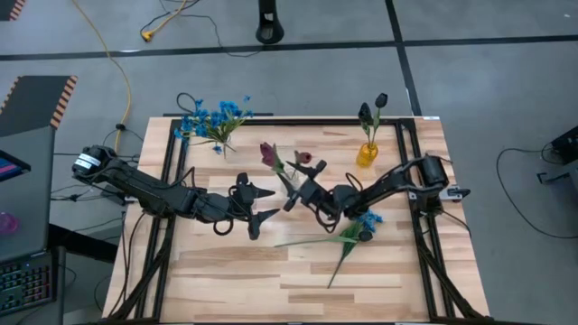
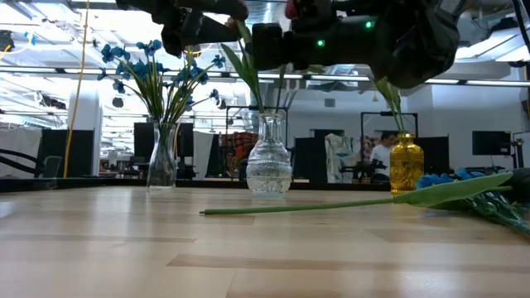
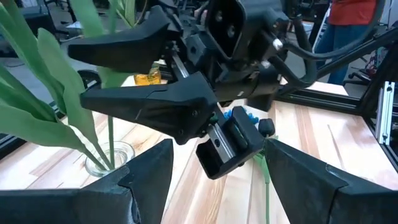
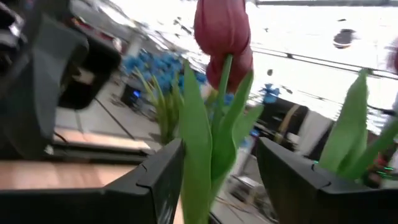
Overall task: Sort flowers into vase by color
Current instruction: Put the red flower into the bottom transparent vase, then put the black flower into the yellow vase
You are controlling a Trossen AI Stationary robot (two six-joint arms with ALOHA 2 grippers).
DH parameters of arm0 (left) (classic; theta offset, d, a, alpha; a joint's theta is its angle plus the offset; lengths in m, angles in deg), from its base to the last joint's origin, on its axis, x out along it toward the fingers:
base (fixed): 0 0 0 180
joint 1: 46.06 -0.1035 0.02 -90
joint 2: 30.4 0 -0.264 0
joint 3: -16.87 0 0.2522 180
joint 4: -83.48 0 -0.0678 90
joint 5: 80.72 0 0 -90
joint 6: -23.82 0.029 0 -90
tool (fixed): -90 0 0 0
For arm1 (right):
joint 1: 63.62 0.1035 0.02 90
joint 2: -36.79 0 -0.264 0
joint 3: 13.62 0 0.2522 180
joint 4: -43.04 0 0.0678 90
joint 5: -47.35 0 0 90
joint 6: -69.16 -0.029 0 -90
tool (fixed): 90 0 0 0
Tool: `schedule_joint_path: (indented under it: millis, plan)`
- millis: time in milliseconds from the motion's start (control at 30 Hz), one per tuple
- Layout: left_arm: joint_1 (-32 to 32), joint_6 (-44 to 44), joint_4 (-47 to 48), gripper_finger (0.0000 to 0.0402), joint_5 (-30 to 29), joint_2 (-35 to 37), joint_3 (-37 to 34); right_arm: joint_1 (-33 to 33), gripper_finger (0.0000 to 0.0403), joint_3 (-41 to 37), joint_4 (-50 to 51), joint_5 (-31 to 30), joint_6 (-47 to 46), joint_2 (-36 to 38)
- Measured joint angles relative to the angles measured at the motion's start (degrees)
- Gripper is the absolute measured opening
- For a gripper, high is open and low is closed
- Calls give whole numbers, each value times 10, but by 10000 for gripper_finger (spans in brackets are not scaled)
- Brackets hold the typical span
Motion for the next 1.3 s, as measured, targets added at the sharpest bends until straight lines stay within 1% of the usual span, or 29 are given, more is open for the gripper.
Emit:
schedule_joint_path:
  millis: [133,267,500,700,833,1000,1100,1200,1300]
  plan:
    - [0,0,0,242,0,0,0,15,228,0,0,-61,45,0]
    - [0,0,0,242,0,0,0,31,228,0,0,-107,64,0]
    - [0,0,1,242,0,0,0,59,228,-1,17,-113,63,18]
    - [0,2,2,242,1,0,0,86,228,-1,88,-113,63,60]
    - [0,1,2,242,4,0,0,106,228,-1,194,-112,35,96]
    - [0,-11,-4,242,61,-3,0,136,228,-1,400,-109,-34,160]
    - [0,-25,-5,242,79,-5,0,156,228,-1,526,-108,-96,206]
    - [1,-29,-11,242,78,-14,0,177,228,-1,642,-108,-165,252]
    - [3,-30,-20,242,74,-35,6,195,228,-1,743,-108,-208,293]
